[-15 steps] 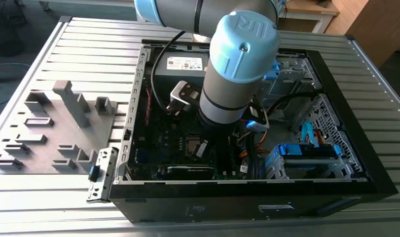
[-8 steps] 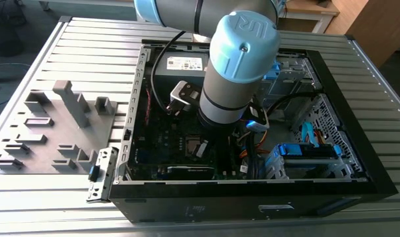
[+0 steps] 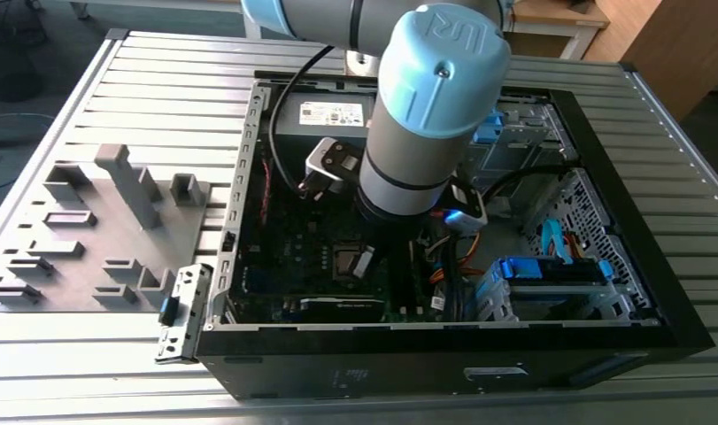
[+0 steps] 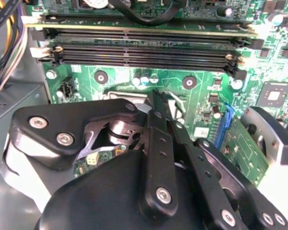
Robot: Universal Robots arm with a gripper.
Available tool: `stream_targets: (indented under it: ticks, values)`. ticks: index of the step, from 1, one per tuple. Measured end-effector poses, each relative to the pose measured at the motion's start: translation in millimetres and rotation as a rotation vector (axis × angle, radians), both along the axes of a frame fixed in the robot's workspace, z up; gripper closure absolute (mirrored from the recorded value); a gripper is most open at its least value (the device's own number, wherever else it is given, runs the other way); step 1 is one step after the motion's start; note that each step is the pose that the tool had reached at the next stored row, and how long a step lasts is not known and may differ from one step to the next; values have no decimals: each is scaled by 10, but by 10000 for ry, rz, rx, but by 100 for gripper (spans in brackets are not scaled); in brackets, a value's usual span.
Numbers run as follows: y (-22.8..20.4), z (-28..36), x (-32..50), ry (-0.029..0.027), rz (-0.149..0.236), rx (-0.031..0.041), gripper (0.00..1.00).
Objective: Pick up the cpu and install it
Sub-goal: 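Install the first cpu locking lever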
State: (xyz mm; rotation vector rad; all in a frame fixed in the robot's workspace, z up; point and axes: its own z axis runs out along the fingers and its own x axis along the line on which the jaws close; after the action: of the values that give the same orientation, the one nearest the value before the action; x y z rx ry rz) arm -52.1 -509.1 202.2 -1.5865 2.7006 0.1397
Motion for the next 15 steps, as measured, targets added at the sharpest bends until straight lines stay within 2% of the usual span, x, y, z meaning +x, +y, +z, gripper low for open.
stream_targets:
  ticks: [4, 5, 6, 8, 10, 11, 13, 15]
  values:
    - [-1, 7, 0, 0, 0, -1, 88]
    - [-1, 7, 0, 9, 1, -1, 88]
    - [-1, 8, 2, 47, 2, -4, 88]
    - [0, 7, 7, 187, 0, -3, 88]
    - [0, 7, 16, 371, 1, -2, 88]
    - [0, 7, 20, 444, 1, -2, 88]
    - [-1, 6, 27, 566, 1, -3, 88]
    - [-2, 6, 37, 664, 0, -3, 88]
